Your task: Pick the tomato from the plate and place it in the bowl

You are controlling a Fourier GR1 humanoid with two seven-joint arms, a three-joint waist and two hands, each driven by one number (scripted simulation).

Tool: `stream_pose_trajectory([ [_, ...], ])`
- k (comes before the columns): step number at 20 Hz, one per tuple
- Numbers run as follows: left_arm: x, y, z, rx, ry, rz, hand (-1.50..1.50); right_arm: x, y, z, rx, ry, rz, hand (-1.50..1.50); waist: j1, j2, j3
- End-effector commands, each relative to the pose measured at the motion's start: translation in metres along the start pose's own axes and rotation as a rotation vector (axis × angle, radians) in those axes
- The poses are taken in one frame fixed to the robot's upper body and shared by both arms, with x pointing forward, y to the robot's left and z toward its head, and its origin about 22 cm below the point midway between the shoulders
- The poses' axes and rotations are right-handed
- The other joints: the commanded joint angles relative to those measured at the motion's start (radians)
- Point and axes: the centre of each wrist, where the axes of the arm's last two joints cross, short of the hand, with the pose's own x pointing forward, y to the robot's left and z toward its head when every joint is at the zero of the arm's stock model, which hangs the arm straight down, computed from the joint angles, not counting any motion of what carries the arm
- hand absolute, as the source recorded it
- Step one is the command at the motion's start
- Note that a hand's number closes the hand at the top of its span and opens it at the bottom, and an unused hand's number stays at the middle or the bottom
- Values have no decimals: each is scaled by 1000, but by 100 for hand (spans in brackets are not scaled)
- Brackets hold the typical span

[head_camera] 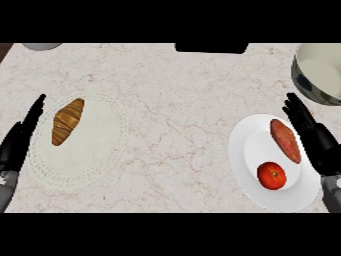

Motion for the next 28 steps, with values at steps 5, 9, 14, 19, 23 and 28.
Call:
stream_pose_trajectory([
  [5,61,-14,-18,64,-221,167,0,15,6,-17,536,-210,-316,150,40,3,51],
  [9,74,-24,-17,27,-212,255,0,-13,-83,-20,163,-248,-237,-150,36,16,47],
  [14,87,-23,-16,44,-225,253,0,-1,-114,-7,524,-452,-289,-150,17,4,48],
  [19,83,-34,-7,38,-211,247,0,33,-149,-13,621,-419,-26,-150,29,5,46],
  [23,98,-32,-13,38,-212,261,0,57,-141,-25,731,-404,178,-150,20,3,44],
  [28,89,-34,-12,32,-204,248,0,70,-120,-35,846,-383,453,-150,14,2,41],
])
